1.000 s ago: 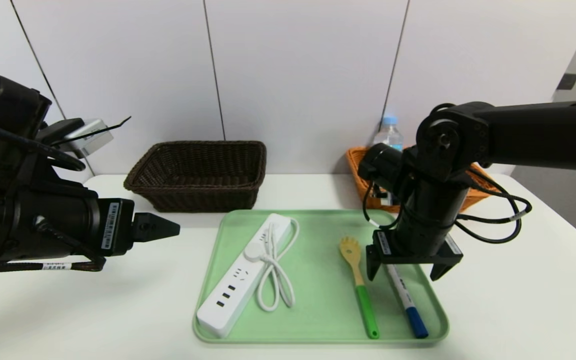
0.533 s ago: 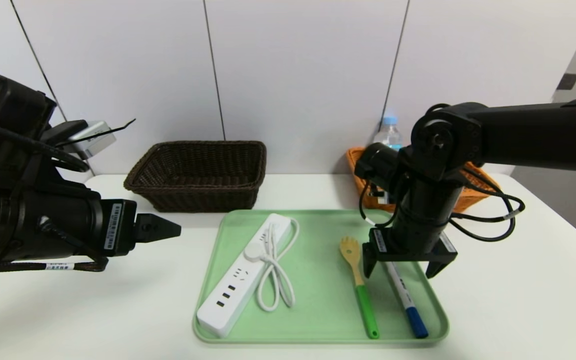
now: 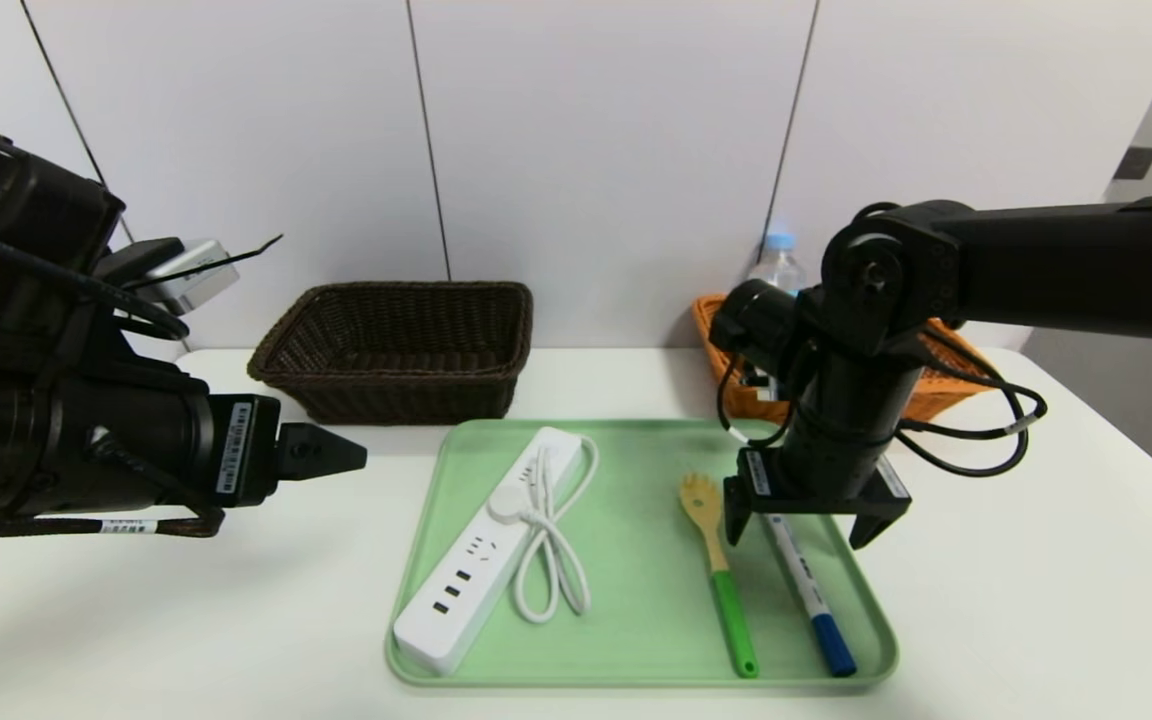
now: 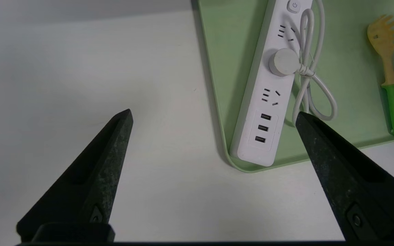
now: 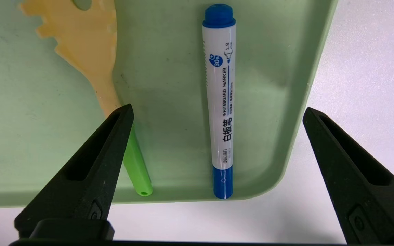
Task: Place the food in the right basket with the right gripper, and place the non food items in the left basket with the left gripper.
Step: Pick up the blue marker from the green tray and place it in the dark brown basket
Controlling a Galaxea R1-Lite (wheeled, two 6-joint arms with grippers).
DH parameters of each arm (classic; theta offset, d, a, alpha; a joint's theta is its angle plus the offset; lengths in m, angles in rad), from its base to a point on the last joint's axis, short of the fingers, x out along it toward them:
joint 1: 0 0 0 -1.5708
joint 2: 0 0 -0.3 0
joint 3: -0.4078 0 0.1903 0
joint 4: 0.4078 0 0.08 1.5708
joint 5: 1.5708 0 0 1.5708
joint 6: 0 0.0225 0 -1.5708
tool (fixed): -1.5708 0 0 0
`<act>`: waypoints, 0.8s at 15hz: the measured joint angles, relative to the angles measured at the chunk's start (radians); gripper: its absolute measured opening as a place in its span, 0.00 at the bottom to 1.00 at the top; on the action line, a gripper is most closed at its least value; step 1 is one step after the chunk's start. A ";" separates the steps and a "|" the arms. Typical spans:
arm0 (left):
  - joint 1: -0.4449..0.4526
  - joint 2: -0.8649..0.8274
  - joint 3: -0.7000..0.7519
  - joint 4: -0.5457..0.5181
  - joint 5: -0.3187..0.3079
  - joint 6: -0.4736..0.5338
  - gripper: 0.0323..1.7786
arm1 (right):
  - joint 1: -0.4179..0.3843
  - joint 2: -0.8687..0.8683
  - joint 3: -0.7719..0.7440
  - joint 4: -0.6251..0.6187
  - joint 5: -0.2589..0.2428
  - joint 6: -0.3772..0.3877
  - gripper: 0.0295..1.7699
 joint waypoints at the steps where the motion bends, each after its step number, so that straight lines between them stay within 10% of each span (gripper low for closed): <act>1: 0.000 0.001 0.000 0.000 0.000 0.000 0.95 | 0.000 0.000 0.000 0.000 -0.003 0.002 0.96; 12: 0.000 0.000 -0.002 0.000 0.001 0.002 0.95 | 0.009 0.019 -0.008 -0.001 -0.019 0.023 0.96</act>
